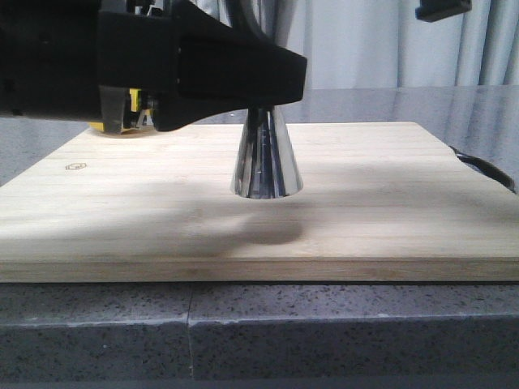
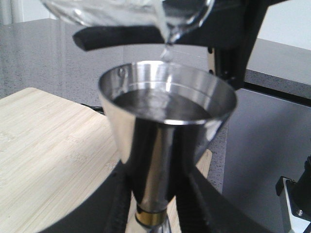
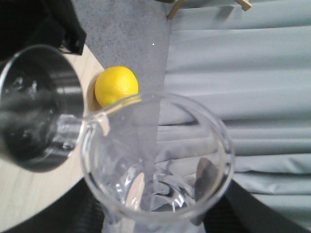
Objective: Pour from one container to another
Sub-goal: 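Tilt the measuring cup with the right gripper, pouring liquid into the jigger, then lower the empty measuring cup onto the board and open the right gripper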
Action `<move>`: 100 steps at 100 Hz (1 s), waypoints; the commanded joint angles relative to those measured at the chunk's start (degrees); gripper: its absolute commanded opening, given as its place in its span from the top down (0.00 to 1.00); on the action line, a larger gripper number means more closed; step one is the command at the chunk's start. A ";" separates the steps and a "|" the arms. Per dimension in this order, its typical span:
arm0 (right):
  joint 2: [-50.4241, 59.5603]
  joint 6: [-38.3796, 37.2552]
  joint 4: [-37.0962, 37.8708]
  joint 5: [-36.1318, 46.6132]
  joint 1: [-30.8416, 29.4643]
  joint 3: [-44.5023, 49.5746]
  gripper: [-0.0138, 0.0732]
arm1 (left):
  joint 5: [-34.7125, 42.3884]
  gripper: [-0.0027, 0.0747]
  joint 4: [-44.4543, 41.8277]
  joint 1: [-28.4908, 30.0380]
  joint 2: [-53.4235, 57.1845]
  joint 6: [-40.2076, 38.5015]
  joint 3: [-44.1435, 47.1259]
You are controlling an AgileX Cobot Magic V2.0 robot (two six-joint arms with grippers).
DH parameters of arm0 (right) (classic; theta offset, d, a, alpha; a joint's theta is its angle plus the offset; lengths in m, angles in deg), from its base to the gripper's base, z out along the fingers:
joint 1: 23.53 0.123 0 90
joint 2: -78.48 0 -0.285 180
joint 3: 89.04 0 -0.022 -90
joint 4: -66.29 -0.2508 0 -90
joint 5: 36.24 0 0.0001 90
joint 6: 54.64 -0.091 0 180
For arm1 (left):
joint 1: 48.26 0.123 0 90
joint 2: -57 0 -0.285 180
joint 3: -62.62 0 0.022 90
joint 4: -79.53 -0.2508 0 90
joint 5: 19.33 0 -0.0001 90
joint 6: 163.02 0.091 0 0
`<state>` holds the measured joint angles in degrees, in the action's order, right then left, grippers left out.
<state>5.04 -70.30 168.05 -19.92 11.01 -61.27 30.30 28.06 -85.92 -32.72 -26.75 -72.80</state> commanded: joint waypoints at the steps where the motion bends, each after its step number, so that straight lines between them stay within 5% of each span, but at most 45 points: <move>1: 1.12 -4.50 -5.35 -3.17 0.17 -1.99 0.57 | 4.39 0.72 2.41 0.05 1.79 -0.40 -1.72; 42: 1.12 -17.70 -36.70 -9.70 0.05 -1.99 0.57 | 4.39 0.72 3.73 0.18 1.79 0.21 -1.72; 62: 0.86 -18.37 -43.20 -14.84 -4.50 -1.89 0.57 | 4.39 0.72 2.43 4.59 1.89 0.21 -2.59; 100: -7.10 -20.69 -47.37 10.35 -21.30 5.65 0.57 | 4.51 0.72 -1.42 11.43 1.89 -0.01 -5.71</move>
<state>-0.84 -90.73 121.85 -19.33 -7.45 -56.20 30.30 24.92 -75.21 -32.72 -26.55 -76.62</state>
